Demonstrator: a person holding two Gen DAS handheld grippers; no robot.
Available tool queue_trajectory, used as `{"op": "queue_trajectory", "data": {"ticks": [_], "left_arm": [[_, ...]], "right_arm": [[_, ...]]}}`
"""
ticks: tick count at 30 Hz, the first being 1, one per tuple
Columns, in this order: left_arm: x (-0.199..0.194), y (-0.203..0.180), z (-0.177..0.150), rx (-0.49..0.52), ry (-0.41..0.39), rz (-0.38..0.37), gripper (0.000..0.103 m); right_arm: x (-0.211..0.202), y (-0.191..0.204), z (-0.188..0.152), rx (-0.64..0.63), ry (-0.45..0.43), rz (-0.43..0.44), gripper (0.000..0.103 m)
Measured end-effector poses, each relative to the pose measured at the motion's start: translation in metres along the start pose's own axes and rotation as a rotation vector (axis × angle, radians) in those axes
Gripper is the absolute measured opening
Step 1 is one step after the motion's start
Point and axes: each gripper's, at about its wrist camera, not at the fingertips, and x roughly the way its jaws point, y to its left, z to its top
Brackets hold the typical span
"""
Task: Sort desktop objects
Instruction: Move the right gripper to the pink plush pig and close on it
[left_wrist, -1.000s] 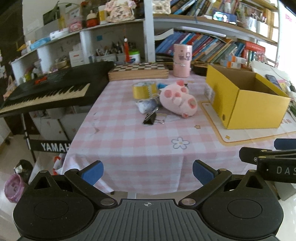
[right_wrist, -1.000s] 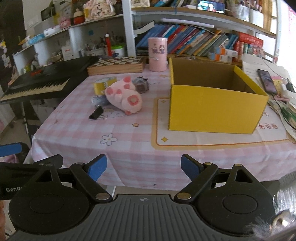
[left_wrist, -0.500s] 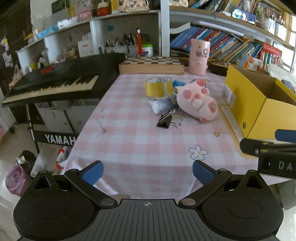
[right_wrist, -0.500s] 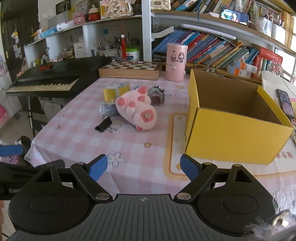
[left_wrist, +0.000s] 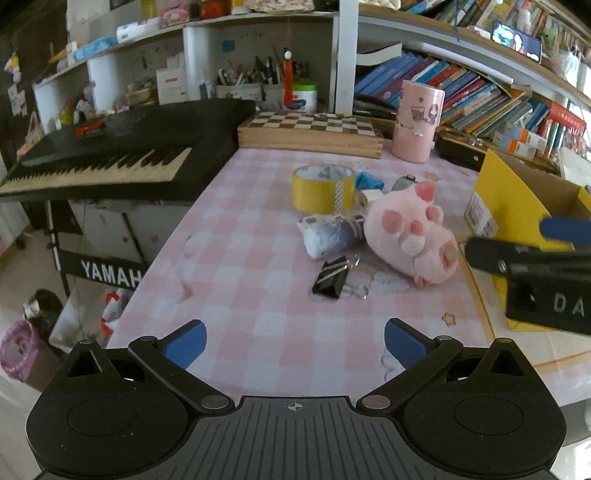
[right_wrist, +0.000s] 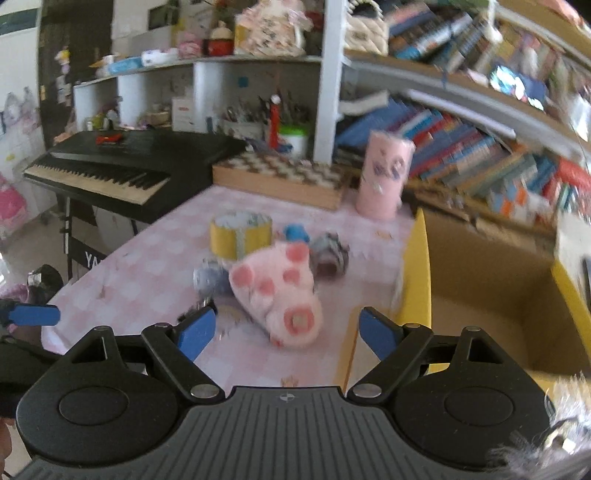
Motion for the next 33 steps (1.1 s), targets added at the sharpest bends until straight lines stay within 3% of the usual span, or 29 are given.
{"op": "queue_trajectory", "data": {"ticks": [5,10,14,17,22,28,31,33], "left_arm": [[0.018,-0.016,0.012,0.075,-0.007,0.041,0.103],[0.039,-0.019,0.023,0.072,0.004,-0.004,0.103],[0.059,-0.025,0.028,0.095,0.028,0.037,0.102],[0.073,-0.028,0.031,0.120,0.052,0.030,0.088],[0.090,-0.036,0.034,0.154,0.083,0.012,0.043],[0.096,-0.048,0.038,0.222,0.053,-0.019,0.036],[0.098,-0.057,0.039,0.285,0.043,-0.016,0.020],[0.098,-0.059,0.038,0.303,0.041,-0.008,0.019]], "right_arm": [[0.025,-0.006,0.017,-0.001,0.011,0.031,0.085],[0.057,-0.013,0.025,0.023,0.087,0.061,0.087],[0.081,-0.015,0.028,0.021,0.147,0.083,0.088],[0.095,-0.017,0.028,0.017,0.183,0.089,0.088],[0.115,-0.020,0.030,0.014,0.224,0.124,0.088],[0.128,-0.019,0.032,-0.008,0.250,0.152,0.088],[0.134,-0.021,0.031,0.004,0.274,0.161,0.088],[0.139,-0.021,0.031,0.006,0.289,0.165,0.088]]}}
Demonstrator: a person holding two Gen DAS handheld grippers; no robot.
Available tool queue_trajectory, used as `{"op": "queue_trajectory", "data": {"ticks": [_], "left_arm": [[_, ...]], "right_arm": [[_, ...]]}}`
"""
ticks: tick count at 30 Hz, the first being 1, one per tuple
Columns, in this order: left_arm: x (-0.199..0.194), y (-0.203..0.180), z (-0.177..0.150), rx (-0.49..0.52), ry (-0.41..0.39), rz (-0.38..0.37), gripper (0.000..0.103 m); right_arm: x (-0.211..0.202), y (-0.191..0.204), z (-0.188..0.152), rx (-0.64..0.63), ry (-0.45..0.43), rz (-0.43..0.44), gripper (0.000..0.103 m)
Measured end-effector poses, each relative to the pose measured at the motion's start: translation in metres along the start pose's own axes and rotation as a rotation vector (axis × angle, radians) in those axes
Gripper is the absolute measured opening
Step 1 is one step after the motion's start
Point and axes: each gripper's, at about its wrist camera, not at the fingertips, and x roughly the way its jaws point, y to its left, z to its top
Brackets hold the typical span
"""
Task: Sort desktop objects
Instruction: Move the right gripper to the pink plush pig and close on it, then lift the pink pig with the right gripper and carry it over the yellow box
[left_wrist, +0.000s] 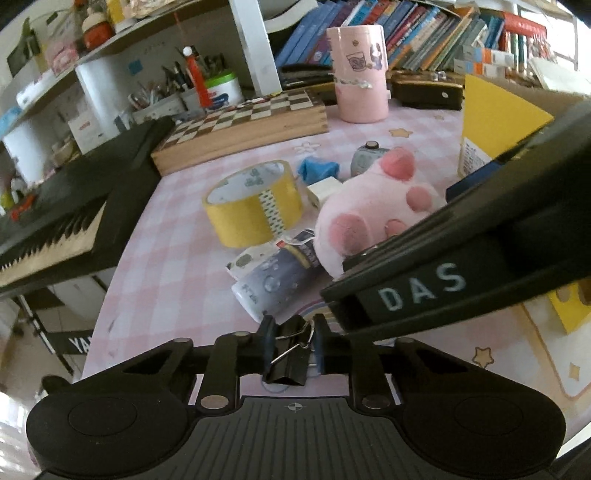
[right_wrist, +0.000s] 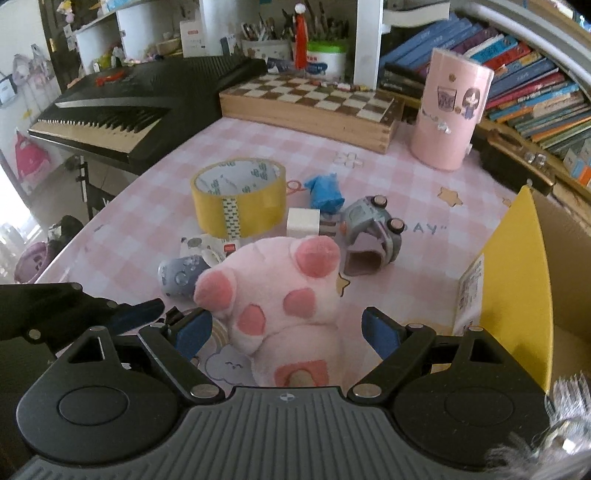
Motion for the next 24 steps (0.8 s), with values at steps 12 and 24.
{"op": "queue_trajectory", "data": {"ticks": [12,24], "left_arm": [[-0.016,0.022,-0.001,-0.105,-0.026,-0.028,0.000],[-0.057,0.043,-0.003,-0.203,-0.118,-0.036,0.000]], "right_arm": [[0.001,0.001,0.001,0.038,-0.034,0.011,0.055],[-0.049,-0.004,-0.011,0.097,-0.118,0.015,0.055]]}}
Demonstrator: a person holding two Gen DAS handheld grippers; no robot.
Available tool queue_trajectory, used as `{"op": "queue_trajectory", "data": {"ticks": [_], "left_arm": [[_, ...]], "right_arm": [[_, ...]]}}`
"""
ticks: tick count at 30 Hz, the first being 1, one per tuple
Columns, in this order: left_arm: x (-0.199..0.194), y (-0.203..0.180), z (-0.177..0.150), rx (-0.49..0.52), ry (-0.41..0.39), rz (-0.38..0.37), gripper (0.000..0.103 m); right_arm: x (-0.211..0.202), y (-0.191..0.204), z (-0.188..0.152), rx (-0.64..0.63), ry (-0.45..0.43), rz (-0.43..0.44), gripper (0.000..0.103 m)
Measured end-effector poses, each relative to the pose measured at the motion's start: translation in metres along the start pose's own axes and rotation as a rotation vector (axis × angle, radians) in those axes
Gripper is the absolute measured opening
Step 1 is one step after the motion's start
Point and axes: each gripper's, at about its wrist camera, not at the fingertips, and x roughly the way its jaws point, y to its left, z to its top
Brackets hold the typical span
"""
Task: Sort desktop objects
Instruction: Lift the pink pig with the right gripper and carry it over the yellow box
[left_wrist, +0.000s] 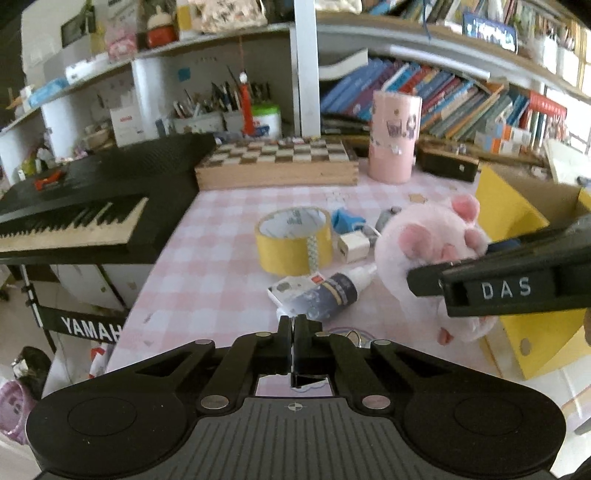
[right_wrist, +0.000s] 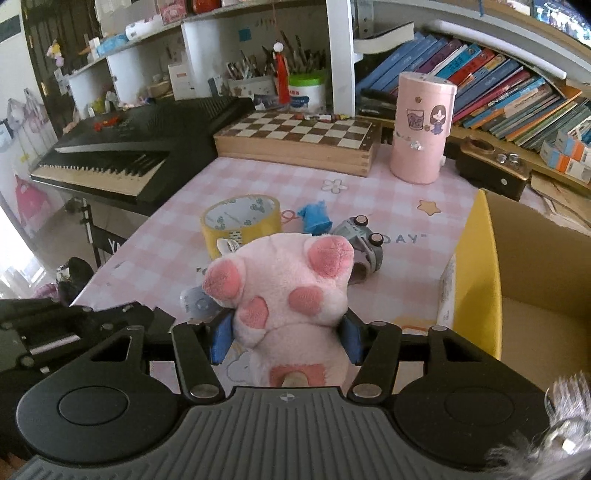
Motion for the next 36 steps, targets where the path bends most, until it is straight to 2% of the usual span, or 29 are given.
{"op": "queue_trajectory", "data": {"ticks": [8,14,27,36], "left_arm": [[-0.040,0.006,-0.006,-0.029,-0.058,-0.029,0.000],[-0.068,0.005,-0.020,-0.025,-0.072,-0.067,0.000],[-0.131,-0.011,-0.071,0.017,-0.058,-0.152,0.000],[-0.156,-0.033,-0.099,0.080,-0.036,-0.239,0.000]], "right_arm": [[-0.039,0.007,-0.016,0.018,-0.061,-0.016,0.055],[-0.070,0.014,-0.044,0.030,-0.077,-0.035,0.055],[-0.131,0.032,-0.131,0.113,-0.047,-0.084,0.055],[-0.172,0.032,-0.187,0.208,-0.051,-0.170,0.055]]}}
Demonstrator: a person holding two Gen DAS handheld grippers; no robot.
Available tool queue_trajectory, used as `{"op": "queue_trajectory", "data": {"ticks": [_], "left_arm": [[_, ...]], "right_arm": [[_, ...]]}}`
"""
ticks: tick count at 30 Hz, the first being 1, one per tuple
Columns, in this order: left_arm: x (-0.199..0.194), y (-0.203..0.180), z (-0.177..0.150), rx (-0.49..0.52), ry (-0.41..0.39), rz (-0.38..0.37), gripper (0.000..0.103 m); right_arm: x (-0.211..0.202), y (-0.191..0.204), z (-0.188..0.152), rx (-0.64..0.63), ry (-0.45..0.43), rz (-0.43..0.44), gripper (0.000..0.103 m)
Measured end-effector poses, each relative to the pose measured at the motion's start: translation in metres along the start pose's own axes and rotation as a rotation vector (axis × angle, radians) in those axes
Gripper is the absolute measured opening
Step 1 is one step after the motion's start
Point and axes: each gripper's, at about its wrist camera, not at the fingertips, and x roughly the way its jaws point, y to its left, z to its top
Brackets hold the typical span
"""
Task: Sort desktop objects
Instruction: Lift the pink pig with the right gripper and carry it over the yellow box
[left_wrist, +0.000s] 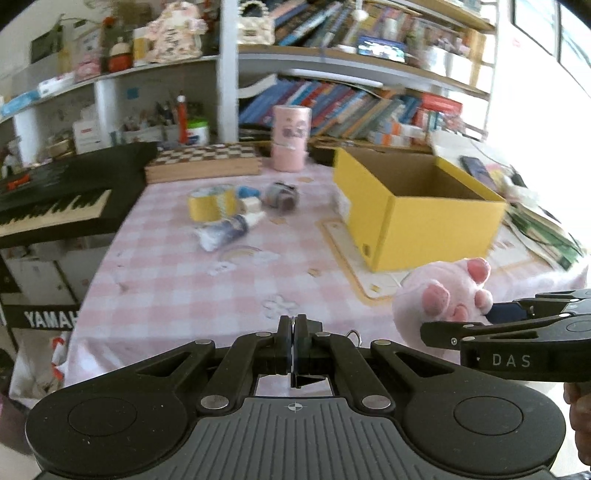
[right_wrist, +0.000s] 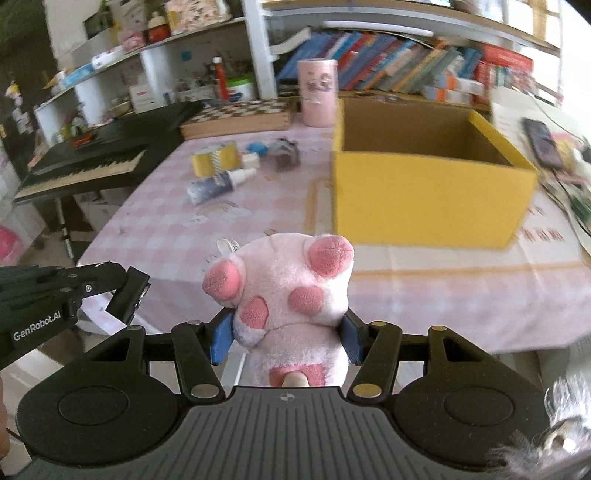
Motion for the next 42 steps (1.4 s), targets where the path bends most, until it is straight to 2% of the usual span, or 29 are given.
{"op": "queue_trajectory", "data": {"ticks": [12,21,36,42], "left_arm": [[-0.007,-0.042,-0.001,0.121,-0.007,-0.114,0.000],[0.006,-0.074,0.004,0.193,0.009,-0.173,0.000],[0.031,-0.110,0.029,0.257,-0.020,-0.267,0.000],[0.031,-0.116,0.041,0.261,-0.069,-0.281,0.000]], "right_arm": [[-0.036,-0.030,-0.038,0.146,0.007,-0.082,0.055],[-0.045,-0.056,-0.047,0.219,-0.004,-0.117,0.055],[-0.049,-0.097,-0.034,0.281,-0.026,-0.197,0.055],[-0.049,-0.104,-0.021,0.265,-0.048,-0.225,0.055]]}}
